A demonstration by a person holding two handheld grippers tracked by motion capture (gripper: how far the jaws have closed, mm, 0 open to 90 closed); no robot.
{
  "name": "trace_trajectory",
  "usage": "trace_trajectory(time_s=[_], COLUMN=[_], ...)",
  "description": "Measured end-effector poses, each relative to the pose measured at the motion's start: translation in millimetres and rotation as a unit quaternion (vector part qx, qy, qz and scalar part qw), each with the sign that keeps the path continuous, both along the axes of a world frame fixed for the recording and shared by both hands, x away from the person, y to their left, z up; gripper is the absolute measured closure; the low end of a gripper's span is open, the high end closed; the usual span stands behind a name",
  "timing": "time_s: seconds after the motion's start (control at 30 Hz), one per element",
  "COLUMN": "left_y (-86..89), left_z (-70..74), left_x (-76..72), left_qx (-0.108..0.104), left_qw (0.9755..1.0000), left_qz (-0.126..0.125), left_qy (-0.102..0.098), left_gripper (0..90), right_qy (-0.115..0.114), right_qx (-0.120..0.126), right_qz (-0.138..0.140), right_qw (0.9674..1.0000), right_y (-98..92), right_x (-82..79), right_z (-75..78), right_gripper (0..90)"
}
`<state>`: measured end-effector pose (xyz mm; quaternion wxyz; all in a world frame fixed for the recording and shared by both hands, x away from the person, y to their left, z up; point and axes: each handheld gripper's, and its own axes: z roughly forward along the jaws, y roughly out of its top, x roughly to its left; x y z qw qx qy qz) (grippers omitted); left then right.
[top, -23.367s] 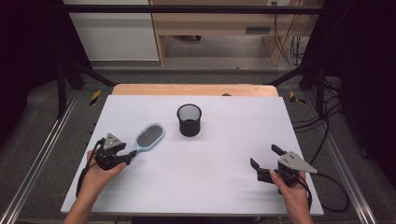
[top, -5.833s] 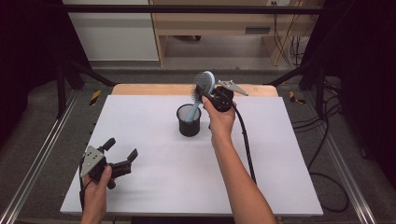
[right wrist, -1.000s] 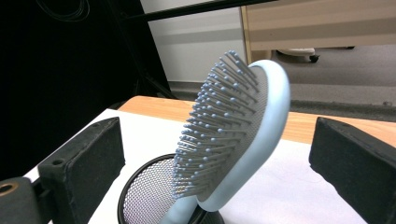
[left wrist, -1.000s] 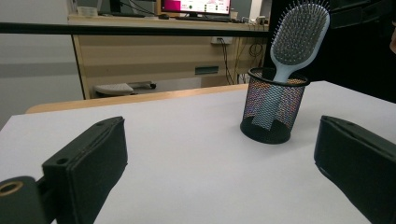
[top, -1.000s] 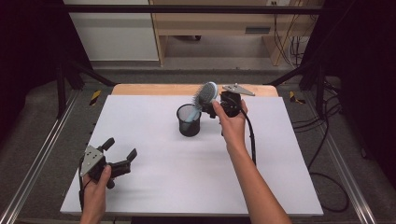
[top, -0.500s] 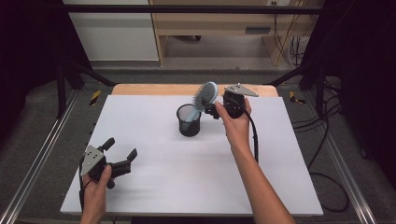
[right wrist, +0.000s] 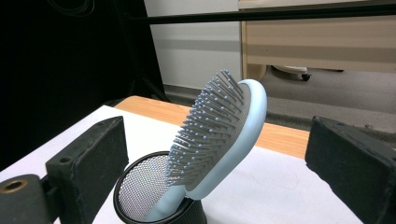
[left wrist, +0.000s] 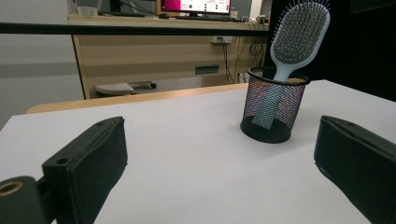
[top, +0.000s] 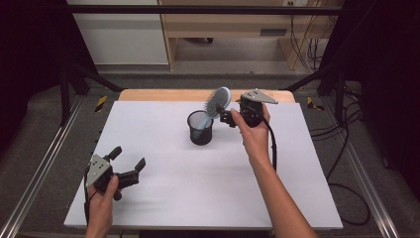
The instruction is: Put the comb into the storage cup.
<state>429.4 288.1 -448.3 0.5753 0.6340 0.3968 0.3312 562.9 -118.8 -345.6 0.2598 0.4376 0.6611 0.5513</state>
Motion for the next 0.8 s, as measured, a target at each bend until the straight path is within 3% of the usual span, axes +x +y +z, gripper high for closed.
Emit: trace_trajectory(time_s=[0.4, 0.6, 0.8], left_y=[-0.1, -0.5, -1.0], left_z=[0.0, -0.1, -0.2], left_x=[-0.1, -0.2, -0.3], left_qx=[0.001, 0.002, 0.004], left_qw=[1.0000, 1.0000, 1.0000], left_qz=[0.000, -0.002, -0.002], left_qy=[0.000, -0.002, -0.001], left_gripper=[2.9, 2.9, 2.9], right_qy=[-0.010, -0.017, -0.017], right_qx=[0.007, -0.007, -0.003], right_qz=[0.002, 0.001, 0.001], right_qw=[0.9999, 0.9998, 0.9998], right_y=[-10.1, -17.6, -28.1], right_x=[-10.2, -18.0, -25.8], right_z=[2.8, -0.1, -2.3], right_gripper=[6.0, 6.1, 5.9])
